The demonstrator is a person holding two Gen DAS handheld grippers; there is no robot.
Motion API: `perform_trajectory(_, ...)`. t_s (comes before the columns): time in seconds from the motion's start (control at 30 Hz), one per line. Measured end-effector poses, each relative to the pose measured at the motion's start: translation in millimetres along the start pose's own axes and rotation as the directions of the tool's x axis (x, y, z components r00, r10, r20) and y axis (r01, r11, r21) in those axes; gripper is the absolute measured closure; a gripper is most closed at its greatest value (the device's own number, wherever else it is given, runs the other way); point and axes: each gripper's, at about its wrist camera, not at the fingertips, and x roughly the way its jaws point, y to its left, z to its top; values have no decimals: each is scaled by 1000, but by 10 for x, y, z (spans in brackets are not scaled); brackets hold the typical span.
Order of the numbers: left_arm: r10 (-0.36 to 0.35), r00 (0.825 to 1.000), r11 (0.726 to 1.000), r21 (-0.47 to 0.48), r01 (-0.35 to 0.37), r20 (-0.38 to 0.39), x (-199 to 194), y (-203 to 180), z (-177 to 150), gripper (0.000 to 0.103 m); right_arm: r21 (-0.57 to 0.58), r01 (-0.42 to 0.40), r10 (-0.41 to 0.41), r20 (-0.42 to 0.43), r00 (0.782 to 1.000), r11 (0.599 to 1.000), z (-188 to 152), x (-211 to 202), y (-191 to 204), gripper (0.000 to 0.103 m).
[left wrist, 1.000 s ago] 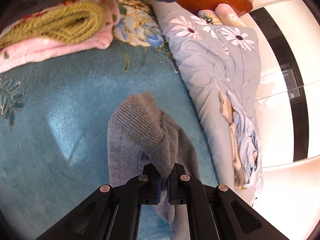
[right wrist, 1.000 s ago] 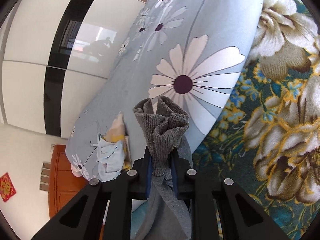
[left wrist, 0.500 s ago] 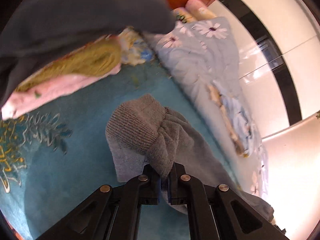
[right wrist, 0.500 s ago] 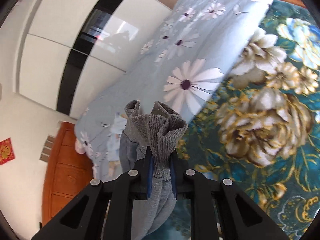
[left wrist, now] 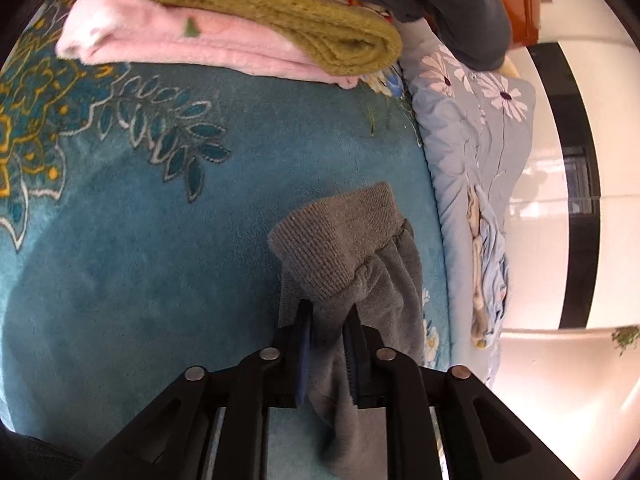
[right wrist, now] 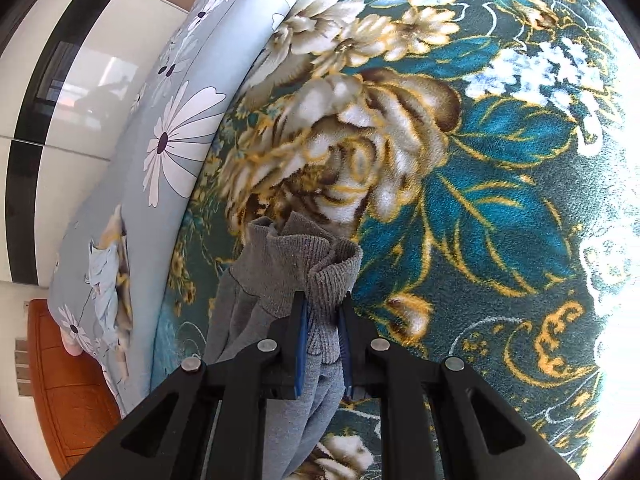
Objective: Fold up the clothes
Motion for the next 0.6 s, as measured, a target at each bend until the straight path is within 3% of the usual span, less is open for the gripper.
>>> perform_trajectory(0.1, -83, 995, 989, -116, 90, 61, -189, 198, 23, 61, -4, -1, 1, 21, 1000, 1000, -46, -55, 52, 88)
perform_trajectory(0.17, -100, 992, 986, -124, 110, 83, -269, 223, 14, 61, -47, -13, 15, 38, 999, 999, -88, -132, 189, 88)
perform_trajectory(0.27, -36, 996, 999, -6, 37, 77, -273, 28, -52, 60, -138, -40, 49, 61, 997, 990, -160, -271, 472, 88)
perform_trajectory(0.37, 7, 997, 990, 138, -16, 71, -250, -209, -160, 59, -262, -61, 80, 62, 995, 963, -306, -426, 897, 88)
perform_trajectory(0.47, 43, 997, 970, 235, -58, 66, -203, -383, -259, 56, -528, -14, 63, 74, 995, 849, -790, -538, 1531, 88)
perform_trajectory(0.53, 55, 997, 966, 251, -67, 57, -190, -404, -292, 55, -693, 10, 60, 77, 995, 721, -1236, -496, 1953, 88)
perform_trajectory(0.6, 52, 997, 969, 239, -64, 56, -213, -378, -302, 55, -780, -34, 88, 28, 996, 625, -1689, -345, 2261, 88)
